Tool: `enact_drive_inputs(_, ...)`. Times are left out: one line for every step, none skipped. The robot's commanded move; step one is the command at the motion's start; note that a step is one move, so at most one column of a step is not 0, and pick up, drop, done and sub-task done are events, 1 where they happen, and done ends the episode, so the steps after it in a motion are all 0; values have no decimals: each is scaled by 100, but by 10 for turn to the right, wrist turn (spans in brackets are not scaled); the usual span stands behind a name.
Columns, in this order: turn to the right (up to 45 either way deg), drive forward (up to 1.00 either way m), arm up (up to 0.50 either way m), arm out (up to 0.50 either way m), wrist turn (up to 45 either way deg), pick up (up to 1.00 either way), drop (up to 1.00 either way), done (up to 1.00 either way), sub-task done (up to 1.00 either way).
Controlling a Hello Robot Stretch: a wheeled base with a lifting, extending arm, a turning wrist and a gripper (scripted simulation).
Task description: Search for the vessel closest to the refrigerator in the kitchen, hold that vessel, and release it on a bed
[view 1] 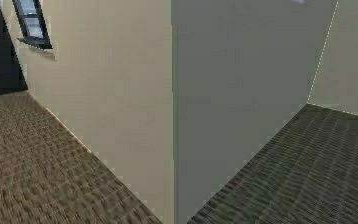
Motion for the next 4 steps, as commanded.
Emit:
enact_drive_inputs(-450,0,0,0,0,0,0,0,0)
enact_drive_inputs(0,5,0,0,0,0,0,0,0)
enact_drive_inputs(-90,0,0,0,0,0,0,0,0)
enact_drive_inputs(0,100,0,0,0,0,0,0,0)
